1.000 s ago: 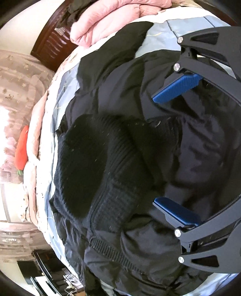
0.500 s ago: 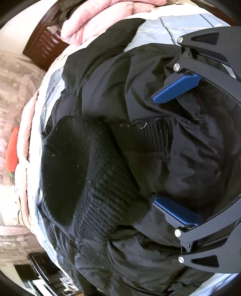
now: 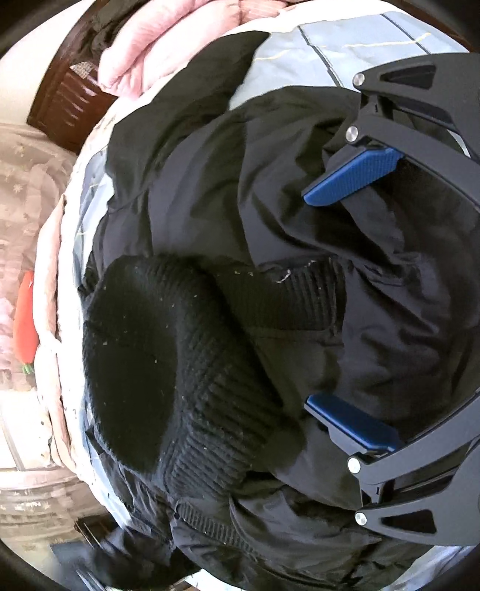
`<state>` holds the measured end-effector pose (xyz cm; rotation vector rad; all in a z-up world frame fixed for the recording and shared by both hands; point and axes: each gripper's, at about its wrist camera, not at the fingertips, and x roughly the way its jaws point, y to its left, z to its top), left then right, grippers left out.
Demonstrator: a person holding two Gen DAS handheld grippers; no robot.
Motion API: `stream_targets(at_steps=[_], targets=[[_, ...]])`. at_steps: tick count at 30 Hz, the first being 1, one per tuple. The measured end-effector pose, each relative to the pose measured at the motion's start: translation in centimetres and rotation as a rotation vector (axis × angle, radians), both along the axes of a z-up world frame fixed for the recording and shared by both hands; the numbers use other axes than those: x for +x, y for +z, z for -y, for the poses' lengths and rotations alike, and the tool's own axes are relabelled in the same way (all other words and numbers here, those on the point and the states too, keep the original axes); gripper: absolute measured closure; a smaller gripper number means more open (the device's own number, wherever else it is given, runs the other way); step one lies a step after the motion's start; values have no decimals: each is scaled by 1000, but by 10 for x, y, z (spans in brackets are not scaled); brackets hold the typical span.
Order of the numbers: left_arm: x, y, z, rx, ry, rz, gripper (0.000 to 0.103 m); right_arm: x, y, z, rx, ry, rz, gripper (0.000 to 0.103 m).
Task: Fold large clothes
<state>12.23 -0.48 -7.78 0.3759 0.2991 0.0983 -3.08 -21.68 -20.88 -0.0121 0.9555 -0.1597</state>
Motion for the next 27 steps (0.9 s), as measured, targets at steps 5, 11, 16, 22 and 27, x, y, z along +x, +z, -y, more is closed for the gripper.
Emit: stream_targets(at_steps=[5,11,16,22,27], targets=[[13,-66,128,187,-252,-233,99,-15,1,11,32,-14,12,1],[18,-98,131,146,-180,-347,74,-25,3,19,97,-20,36,1],[6,-26,72,-70,-167,-270,2,-10,8,17,128,-39,30,1],[45,10,-25,-300,-85,-231,2,6,11,1,124,-1,24,1],[64,-36,-54,-433,-127,-331,6,12,4,-7,105,0,-2,1]])
